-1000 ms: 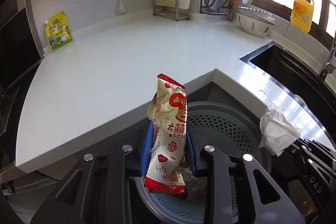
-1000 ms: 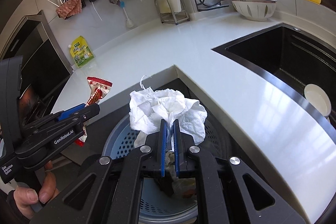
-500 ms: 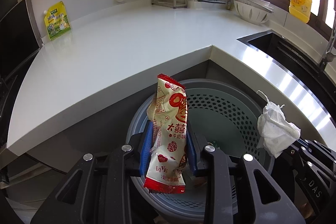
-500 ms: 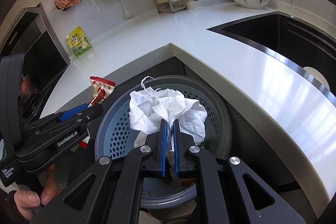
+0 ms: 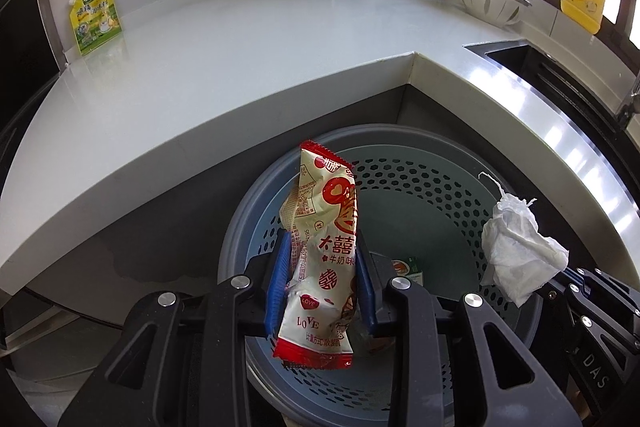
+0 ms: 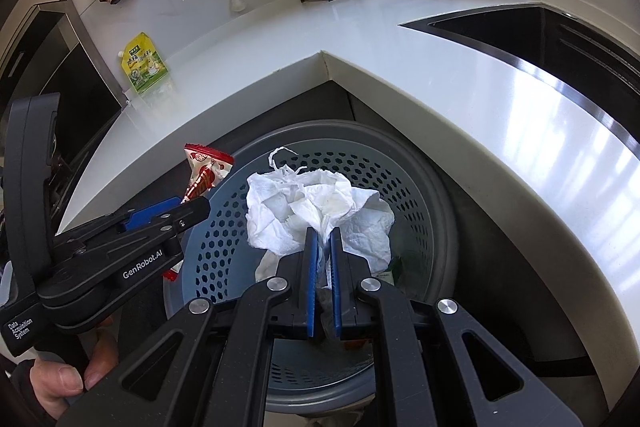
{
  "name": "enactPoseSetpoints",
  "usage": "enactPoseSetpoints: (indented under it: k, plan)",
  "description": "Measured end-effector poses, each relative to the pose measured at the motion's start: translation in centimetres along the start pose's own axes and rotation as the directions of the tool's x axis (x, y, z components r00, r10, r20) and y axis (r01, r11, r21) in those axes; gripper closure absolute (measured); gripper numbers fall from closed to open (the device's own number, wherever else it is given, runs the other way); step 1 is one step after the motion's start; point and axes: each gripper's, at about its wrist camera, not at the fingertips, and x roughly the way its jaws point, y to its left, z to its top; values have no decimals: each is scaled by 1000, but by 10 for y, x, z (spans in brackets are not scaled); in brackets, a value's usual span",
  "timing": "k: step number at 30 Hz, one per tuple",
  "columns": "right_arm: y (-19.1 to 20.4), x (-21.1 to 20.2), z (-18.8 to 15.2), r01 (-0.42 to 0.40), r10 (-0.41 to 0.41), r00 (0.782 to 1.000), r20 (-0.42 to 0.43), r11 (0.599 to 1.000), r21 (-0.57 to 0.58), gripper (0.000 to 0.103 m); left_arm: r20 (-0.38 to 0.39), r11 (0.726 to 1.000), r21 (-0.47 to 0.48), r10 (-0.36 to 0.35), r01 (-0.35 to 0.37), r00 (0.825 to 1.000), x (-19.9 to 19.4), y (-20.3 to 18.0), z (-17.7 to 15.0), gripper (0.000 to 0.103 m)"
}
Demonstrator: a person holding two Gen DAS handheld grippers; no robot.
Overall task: Collect trash
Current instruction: 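Carry the wrapper and tissue over the basket and open both tools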
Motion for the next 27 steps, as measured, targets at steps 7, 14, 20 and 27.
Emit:
enactPoseSetpoints:
  k: [7,14,20,27]
  plan:
    - [-1,7,-1,1,-1,1000,-15,1000,3,96,-3,1000,0,3,-3,1000,3,1,1,68]
    - [0,2,0,8,-8,1000,12,1000,-3,79,7,1000,-18,3,-3,1000,-2,4,0,40]
    - [-1,-7,1,6,-6,999,39,1000,6,69,35,999,-32,17,-16,999,-12,8,2,26]
    - [1,-14,0,1,-2,999,55,1000,9,63,50,999,-32,28,-27,998,-20,10,1,23]
